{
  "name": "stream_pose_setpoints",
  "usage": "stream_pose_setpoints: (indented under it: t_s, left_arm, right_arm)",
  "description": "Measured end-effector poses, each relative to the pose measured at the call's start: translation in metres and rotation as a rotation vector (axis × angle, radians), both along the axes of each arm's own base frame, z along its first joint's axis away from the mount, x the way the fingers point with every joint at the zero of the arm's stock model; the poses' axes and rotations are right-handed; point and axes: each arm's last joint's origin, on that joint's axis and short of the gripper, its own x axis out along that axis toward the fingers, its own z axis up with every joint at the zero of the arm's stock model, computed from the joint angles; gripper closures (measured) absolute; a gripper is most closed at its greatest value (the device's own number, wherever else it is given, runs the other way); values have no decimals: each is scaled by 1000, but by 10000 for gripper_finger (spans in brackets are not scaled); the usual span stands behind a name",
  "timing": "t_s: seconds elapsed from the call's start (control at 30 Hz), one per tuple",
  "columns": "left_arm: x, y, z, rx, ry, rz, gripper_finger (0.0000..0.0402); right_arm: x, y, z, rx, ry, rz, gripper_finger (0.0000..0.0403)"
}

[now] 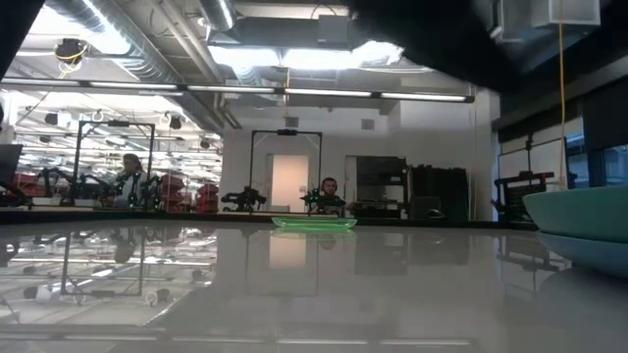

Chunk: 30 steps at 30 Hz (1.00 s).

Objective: Stack plastic plates
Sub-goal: Stack the green plate on top of the pink plate

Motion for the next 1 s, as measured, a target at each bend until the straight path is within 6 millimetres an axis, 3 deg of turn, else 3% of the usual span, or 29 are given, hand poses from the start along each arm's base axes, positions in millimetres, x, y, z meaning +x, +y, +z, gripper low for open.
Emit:
stream_pose_setpoints:
  t_s: [0.23, 0.57, 0.77, 1.0]
  left_arm:
    - [-38, 49, 3, -10, 14, 154, 303]
    - [-95, 137, 6, 127, -103, 597, 303]
    - [-104, 188, -14, 155, -39, 737, 303]
    - [-102, 233, -38, 109, 19, 731, 303]
  right_arm:
    - [1, -13, -13, -74, -48, -35, 205]
    - [-2, -58, -53, -66, -37, -266, 205]
    - [-6, -88, -52, 23, -41, -381, 205]
    - [-11, -114, -51, 89, -37, -384, 205]
